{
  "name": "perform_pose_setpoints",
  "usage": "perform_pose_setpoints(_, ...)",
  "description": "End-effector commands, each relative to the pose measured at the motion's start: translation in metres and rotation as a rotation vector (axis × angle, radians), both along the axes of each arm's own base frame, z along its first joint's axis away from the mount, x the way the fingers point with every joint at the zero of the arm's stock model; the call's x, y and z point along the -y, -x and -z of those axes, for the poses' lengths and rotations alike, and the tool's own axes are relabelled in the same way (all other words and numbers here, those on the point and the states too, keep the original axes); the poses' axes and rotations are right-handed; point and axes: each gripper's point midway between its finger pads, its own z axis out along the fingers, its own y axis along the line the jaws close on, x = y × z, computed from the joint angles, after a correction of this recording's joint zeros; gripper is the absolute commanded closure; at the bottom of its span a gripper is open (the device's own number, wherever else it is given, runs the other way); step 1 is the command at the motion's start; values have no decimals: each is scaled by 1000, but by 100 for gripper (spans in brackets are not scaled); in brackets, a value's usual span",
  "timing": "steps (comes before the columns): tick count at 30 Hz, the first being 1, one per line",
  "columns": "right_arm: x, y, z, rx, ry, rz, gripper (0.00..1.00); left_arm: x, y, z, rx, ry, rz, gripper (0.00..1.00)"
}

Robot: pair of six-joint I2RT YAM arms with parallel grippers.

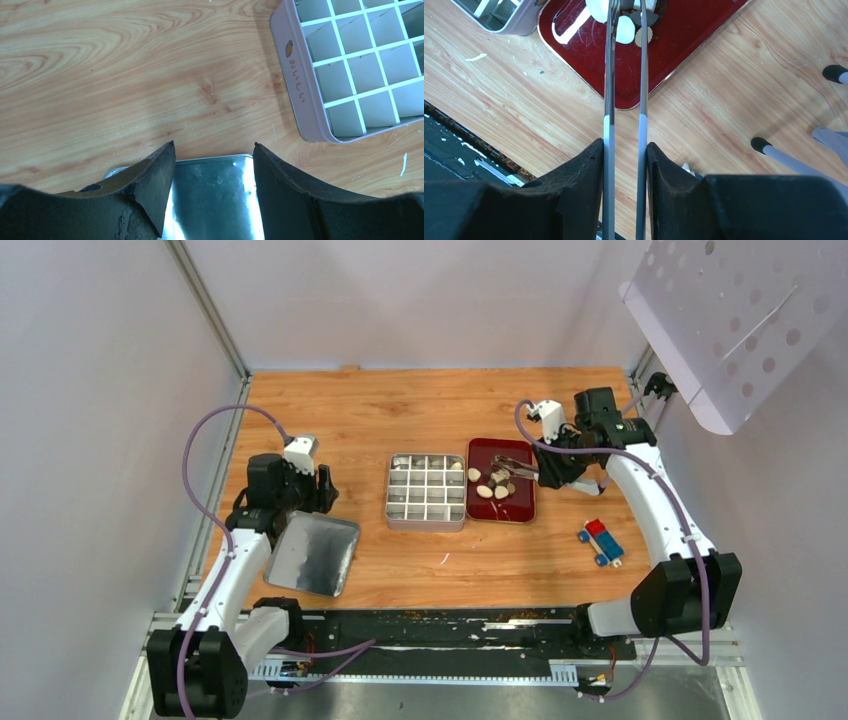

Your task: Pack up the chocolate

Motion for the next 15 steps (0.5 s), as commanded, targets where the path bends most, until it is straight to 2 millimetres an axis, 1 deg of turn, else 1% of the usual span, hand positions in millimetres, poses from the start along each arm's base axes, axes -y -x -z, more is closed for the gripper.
perform_pose_setpoints(1, -10, -13, -10, 46, -41, -36, 66, -2, -8, -20, 56, 4, -4, 33)
perform_pose_setpoints(6, -14, -20, -2, 13, -54, -43, 60, -2, -7, -18, 55, 4, -5, 33)
perform_pose_setpoints(15, -24, -41, -2, 8, -64, -51, 59, -2, -7, -18, 62, 5, -7, 33)
